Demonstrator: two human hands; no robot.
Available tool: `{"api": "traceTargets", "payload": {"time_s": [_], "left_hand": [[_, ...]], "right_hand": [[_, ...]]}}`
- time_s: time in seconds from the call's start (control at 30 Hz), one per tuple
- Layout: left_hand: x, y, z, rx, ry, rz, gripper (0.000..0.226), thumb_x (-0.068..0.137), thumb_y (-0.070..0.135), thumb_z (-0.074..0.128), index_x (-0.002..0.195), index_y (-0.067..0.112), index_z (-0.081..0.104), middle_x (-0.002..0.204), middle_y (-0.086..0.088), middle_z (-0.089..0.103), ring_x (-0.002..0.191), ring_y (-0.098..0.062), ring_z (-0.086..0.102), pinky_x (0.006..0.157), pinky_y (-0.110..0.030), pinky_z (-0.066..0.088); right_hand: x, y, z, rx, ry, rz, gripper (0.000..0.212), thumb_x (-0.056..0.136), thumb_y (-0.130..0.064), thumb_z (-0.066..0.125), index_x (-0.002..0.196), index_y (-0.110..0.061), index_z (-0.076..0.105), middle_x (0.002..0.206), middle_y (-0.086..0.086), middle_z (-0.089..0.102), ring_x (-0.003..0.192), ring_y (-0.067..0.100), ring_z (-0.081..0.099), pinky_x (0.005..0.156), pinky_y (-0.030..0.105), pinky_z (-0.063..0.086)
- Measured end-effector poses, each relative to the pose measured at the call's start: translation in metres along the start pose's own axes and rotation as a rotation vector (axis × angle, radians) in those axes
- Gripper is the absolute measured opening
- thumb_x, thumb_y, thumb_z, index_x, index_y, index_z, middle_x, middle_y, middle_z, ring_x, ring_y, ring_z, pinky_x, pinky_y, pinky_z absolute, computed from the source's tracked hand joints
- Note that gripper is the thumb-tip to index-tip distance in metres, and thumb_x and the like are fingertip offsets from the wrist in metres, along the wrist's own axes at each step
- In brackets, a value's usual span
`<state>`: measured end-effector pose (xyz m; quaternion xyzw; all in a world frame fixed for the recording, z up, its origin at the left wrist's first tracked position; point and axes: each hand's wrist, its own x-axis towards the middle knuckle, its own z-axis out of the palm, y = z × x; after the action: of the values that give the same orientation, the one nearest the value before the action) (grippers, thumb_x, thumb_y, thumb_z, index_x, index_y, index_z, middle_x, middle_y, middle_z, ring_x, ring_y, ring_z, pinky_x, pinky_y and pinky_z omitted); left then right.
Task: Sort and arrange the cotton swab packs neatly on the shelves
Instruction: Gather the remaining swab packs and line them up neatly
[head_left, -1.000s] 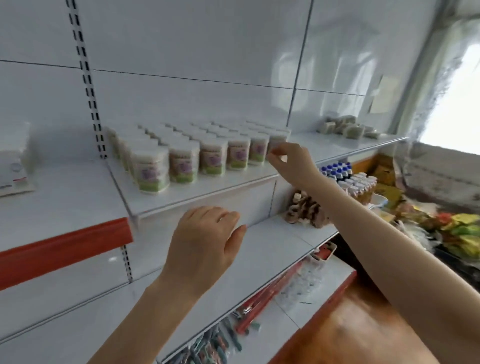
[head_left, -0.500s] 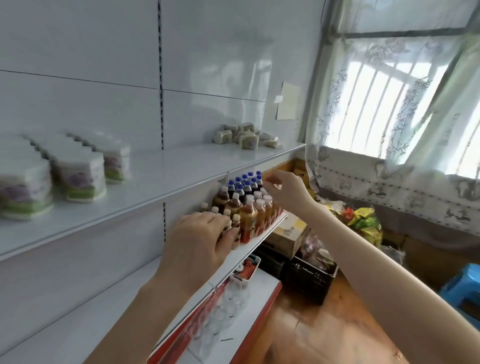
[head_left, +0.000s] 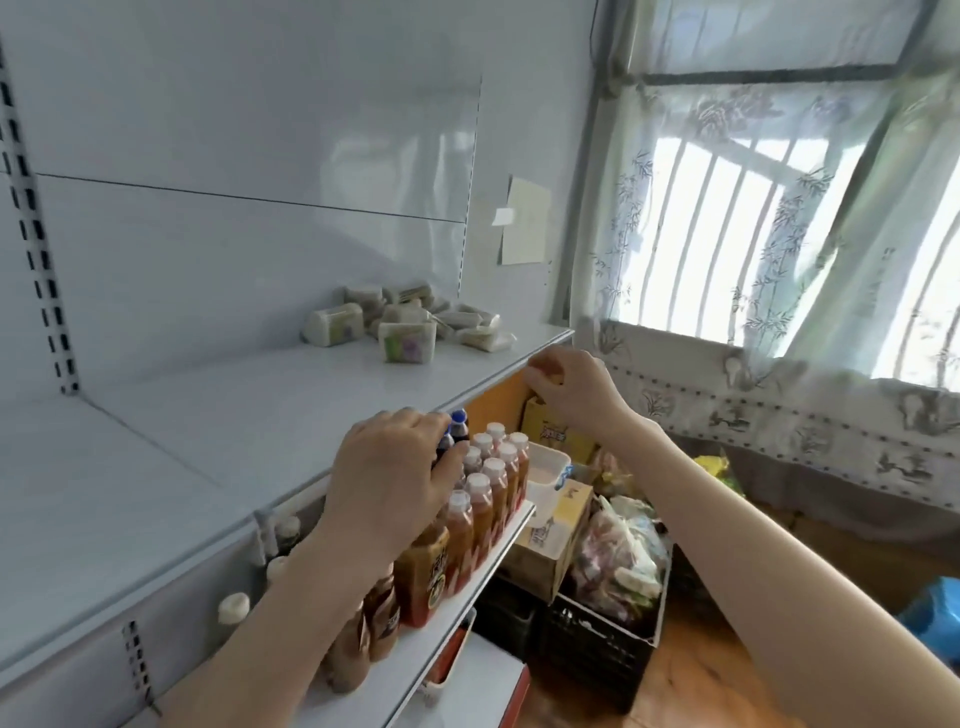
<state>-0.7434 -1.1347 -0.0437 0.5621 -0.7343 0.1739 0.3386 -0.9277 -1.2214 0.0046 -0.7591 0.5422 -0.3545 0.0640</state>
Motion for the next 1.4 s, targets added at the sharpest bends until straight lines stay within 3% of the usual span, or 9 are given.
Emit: {"api": "traceTargets", "payload": {"time_s": [0.17,0.33,0.5,0.67,0.8,0.9,1.03,1.23,1.4], "left_hand": [[0.064,0.006,0.058,-0.010,-0.014,0.022,0.025,0.076,0.033,0.066,0.084,0.010,0.073,0.069,-0.005,0.069,0.060,-0.024,0.064,0.054,-0.035,0.051],[0.109,0.010,0.096,0.133,-0.044,-0.094,0.046,0.095,0.048,0.034,0.128,0.021,0.050,0.120,0.002,0.059,0.109,-0.016,0.052,0.089,-0.028,0.038],[0.148,0.009,0.136,0.245,-0.086,-0.308,0.047,0.095,0.050,0.033,0.127,0.020,0.049,0.121,0.001,0.055,0.111,-0.018,0.051,0.088,-0.029,0.038],[0.163,0.014,0.154,0.300,-0.212,-0.576,0.040,0.094,0.049,0.037,0.102,0.016,0.060,0.105,0.000,0.058,0.098,-0.018,0.051,0.077,-0.030,0.042],[0.171,0.021,0.157,0.139,-0.031,-0.697,0.039,0.091,0.048,0.047,0.107,0.017,0.066,0.110,-0.001,0.063,0.099,-0.019,0.057,0.081,-0.031,0.046],[0.189,0.027,0.165,-0.079,0.146,-0.757,0.049,0.089,0.042,0.054,0.125,0.009,0.057,0.115,-0.007,0.064,0.101,-0.018,0.060,0.085,-0.028,0.045],[0.212,0.026,0.182,-0.210,0.170,-0.827,0.064,0.089,0.047,0.051,0.136,0.005,0.041,0.112,-0.005,0.062,0.103,-0.019,0.057,0.077,-0.020,0.035],[0.224,0.022,0.198,-0.371,0.273,-0.763,0.032,0.088,0.026,0.061,0.116,0.011,0.058,0.102,0.000,0.065,0.094,-0.016,0.063,0.080,-0.032,0.051],[0.228,0.016,0.191,-0.402,0.339,-0.775,0.019,0.085,0.020,0.064,0.104,0.020,0.058,0.092,0.003,0.066,0.086,-0.018,0.066,0.077,-0.046,0.056]], "right_hand": [[0.064,0.052,0.009,0.021,-0.012,0.024,0.029,0.092,-0.021,0.052,0.116,-0.006,0.060,0.114,0.007,0.064,0.104,0.020,0.058,0.086,0.025,0.043],[0.134,0.089,0.028,0.047,-0.046,-0.050,0.029,0.093,-0.025,0.052,0.112,-0.004,0.060,0.109,0.009,0.063,0.098,0.021,0.057,0.079,0.025,0.042],[0.208,0.112,0.061,0.021,-0.214,-0.138,0.056,0.083,-0.054,0.057,0.116,-0.008,0.056,0.111,0.002,0.058,0.093,0.013,0.049,0.080,0.029,0.042],[0.248,0.126,0.089,-0.062,-0.423,-0.227,0.047,0.076,-0.055,0.064,0.075,-0.009,0.053,0.071,0.001,0.054,0.072,0.021,0.053,0.063,0.033,0.041],[0.252,0.140,0.086,0.114,-0.410,-0.334,0.035,0.076,-0.034,0.068,0.061,-0.013,0.044,0.056,-0.002,0.038,0.055,0.014,0.035,0.053,0.028,0.028],[0.244,0.153,0.078,0.297,-0.403,-0.429,0.026,0.076,-0.026,0.070,0.080,-0.001,0.062,0.067,0.012,0.049,0.065,0.014,0.042,0.060,0.030,0.031],[0.233,0.163,0.072,0.485,-0.386,-0.449,0.043,0.075,-0.030,0.074,0.113,-0.013,0.063,0.099,-0.008,0.060,0.092,0.004,0.054,0.081,0.013,0.041],[0.255,0.174,0.077,0.706,-0.512,-0.461,0.021,0.082,-0.022,0.068,0.102,-0.016,0.066,0.094,-0.007,0.067,0.082,-0.005,0.062,0.079,0.011,0.048],[0.343,0.177,0.108,0.261,-0.264,-0.301,0.036,0.090,-0.028,0.057,0.114,-0.002,0.059,0.113,0.015,0.063,0.107,0.029,0.057,0.088,0.031,0.041]]}}
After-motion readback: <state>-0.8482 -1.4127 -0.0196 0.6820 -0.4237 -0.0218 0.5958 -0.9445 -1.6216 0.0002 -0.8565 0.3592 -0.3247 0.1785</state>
